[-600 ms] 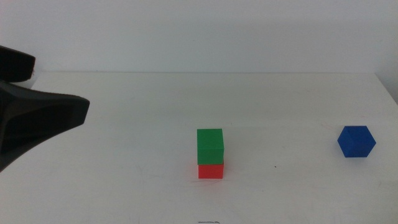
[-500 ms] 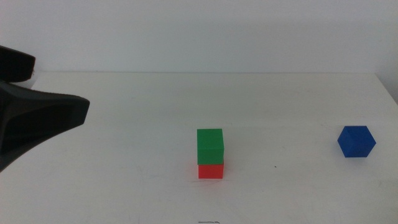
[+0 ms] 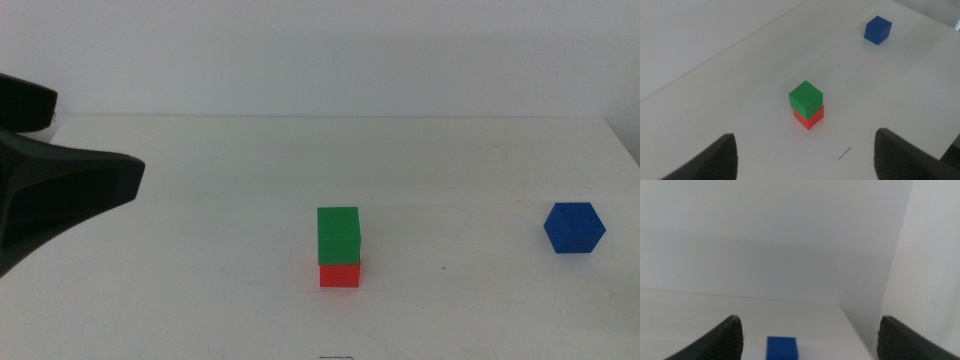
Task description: Stack red cubes first, then green, then blue cubes in a specific spot.
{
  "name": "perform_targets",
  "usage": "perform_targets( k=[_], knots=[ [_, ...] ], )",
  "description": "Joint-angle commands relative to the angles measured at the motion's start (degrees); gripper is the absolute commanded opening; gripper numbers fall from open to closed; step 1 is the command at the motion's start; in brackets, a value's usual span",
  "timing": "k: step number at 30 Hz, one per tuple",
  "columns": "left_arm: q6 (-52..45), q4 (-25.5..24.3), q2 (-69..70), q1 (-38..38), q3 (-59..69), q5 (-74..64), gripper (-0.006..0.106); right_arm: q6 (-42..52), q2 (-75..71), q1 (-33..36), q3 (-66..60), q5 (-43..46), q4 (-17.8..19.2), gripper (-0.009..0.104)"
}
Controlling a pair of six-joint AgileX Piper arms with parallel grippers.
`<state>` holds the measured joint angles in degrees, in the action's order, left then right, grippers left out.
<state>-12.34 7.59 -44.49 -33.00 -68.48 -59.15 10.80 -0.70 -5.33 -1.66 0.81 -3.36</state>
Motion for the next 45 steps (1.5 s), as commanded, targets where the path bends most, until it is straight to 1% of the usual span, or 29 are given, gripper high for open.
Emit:
perform_targets(
  k=[1, 3, 6, 8, 10, 13, 15, 18, 20, 25, 28, 32, 34, 39, 42, 45],
  knots=[
    [0.1, 1.0, -0.1, -0.1, -1.2, 4.1, 0.094, -3.0, 0.0, 0.0, 1.9, 0.5, -2.4, 0.094],
    [0.1, 1.0, -0.1, -0.1, -1.2, 4.1, 0.094, -4.7, 3.3, 0.0, 4.1, -4.7, -4.1, 0.094],
    [0.1, 0.8, -0.1, -0.1, -1.2, 4.1, 0.094, -3.8, 13.9, 0.0, 10.8, -7.7, -4.2, 0.094],
    [0.1, 0.7, -0.1, -0.1, -1.2, 4.1, 0.094, -3.2, 21.9, 0.0, 17.0, -11.7, -4.6, 0.094],
    [0.1, 0.7, -0.1, -0.1, -1.2, 4.1, 0.094, -3.4, 30.4, 0.0, 24.6, -18.8, -6.0, 0.094],
    [0.1, 0.7, -0.1, -0.1, -1.2, 4.1, 0.094, -3.4, 40.3, 0.0, 33.8, -26.8, -6.1, 0.094],
    [0.1, 0.6, -0.1, -0.1, -1.2, 4.1, 0.094, -3.4, 46.1, 0.0, 37.7, -27.7, -6.1, 0.094],
    [0.1, 0.6, -0.1, -0.1, -1.2, 4.1, 0.094, -3.6, 52.4, 0.0, 41.2, -27.4, -7.6, 0.094],
    [0.1, 0.6, -0.1, -0.1, -1.2, 4.1, 0.094, -3.6, 55.7, 0.0, 41.7, -27.3, -8.5, 0.094],
    [0.1, 0.6, -0.1, -0.1, -1.2, 4.1, 0.094, -3.5, 62.7, 0.0, 42.5, -25.8, -9.1, 0.094],
    [0.1, 0.6, -0.1, -0.1, -1.2, 4.1, 0.094, -3.5, 66.3, 0.0, 46.9, -29.7, -9.4, 0.094],
    [0.1, 0.6, -0.1, -0.1, -1.2, 4.1, 0.094, -3.7, 72.6, 0.0, 55.7, -38.2, -9.2, 0.094],
    [0.1, 0.6, -0.1, -0.1, -1.2, 4.1, 0.094, -3.6, 76.6, 0.0, 60.8, -41.8, -7.7, 0.094],
    [0.1, 0.6, -0.1, -0.1, -1.2, 4.1, 0.094, -3.7, 86.3, 0.0, 71.3, -48.2, -4.0, 0.094],
    [0.1, 0.6, -0.1, -0.1, -1.2, 4.1, 0.094, -4.1, 91.3, 0.0, 76.2, -51.7, -3.6, 0.094],
    [0.1, 0.6, -0.1, -0.1, -1.2, 4.1, 0.094, -4.1, 95.6, 0.0, 79.4, -52.7, -3.5, 0.094]
  ],
)
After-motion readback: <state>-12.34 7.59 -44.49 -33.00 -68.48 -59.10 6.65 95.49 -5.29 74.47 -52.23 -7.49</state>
